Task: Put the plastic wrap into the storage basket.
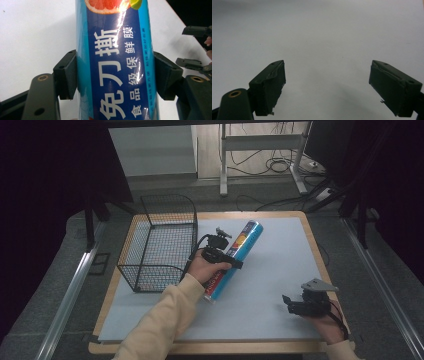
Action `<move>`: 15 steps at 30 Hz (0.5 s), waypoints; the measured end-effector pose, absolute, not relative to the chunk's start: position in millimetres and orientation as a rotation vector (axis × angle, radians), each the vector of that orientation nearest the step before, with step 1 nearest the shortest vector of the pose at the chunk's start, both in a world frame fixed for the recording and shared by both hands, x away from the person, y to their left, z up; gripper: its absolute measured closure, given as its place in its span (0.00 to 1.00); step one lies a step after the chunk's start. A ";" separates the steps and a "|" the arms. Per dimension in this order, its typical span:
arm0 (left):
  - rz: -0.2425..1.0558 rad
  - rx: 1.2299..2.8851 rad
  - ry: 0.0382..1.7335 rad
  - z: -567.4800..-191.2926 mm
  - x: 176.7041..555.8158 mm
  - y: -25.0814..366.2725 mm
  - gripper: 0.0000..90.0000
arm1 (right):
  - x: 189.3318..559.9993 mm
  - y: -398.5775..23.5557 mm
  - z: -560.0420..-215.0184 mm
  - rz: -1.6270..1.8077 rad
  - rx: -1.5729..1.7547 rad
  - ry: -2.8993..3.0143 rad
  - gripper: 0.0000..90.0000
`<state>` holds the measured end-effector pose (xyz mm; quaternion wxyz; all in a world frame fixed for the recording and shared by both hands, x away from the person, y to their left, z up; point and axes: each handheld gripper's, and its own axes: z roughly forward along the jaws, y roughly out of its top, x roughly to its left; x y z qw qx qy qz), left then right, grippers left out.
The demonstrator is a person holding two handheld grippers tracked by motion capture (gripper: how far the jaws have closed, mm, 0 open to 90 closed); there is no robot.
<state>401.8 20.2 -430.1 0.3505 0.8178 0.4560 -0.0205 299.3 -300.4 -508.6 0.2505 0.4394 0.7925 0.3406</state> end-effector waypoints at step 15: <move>-0.032 2.094 1.166 -411.3 402.0 23.3 0.35 | 299.5 -300.6 -508.8 0.928 1.201 2.159 0.15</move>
